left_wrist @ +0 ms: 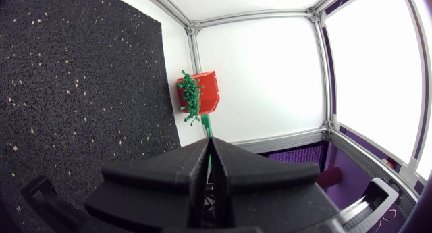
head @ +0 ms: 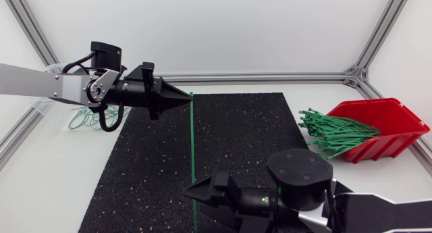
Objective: Take a green cable tie from the red box, thread the tail through the head to close it, then place it in the transparent bin on the left.
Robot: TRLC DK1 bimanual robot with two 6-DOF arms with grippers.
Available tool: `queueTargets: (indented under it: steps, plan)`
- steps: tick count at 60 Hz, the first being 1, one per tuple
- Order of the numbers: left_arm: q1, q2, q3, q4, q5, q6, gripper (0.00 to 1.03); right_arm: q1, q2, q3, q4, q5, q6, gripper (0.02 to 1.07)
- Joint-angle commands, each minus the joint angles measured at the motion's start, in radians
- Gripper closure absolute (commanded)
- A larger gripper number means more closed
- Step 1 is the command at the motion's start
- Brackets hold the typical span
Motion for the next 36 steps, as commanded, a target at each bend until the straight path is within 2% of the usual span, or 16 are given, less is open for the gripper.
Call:
queueTargets:
  steps: [1,8,13,19,27,32,36]
  plan:
    - [0.008,0.024,0.026,0.011,0.015,-0.024,0.99,0.008,0.033,-0.003,0.029,0.018,0.026,0.07]
    - [0.007,0.035,0.029,0.015,0.015,-0.024,0.99,0.006,0.035,-0.005,0.03,0.018,0.078,0.07]
    - [0.003,0.045,0.037,0.015,0.015,-0.024,0.99,0.001,0.039,-0.012,0.037,-0.017,0.066,0.07]
    - [0.002,0.048,0.041,0.015,0.015,-0.027,0.99,0.001,0.038,-0.031,0.079,-0.039,0.066,0.14]
    - [0.01,0.048,0.041,0.015,0.017,-0.027,0.99,0.001,0.039,-0.044,0.098,-0.049,0.059,0.35]
    - [0.011,0.051,0.041,0.015,0.02,-0.028,0.99,0.0,0.033,-0.055,0.099,-0.083,0.049,0.54]
    - [0.01,0.058,0.041,0.015,0.02,-0.027,0.99,-0.003,0.035,-0.067,0.104,-0.102,0.036,0.64]
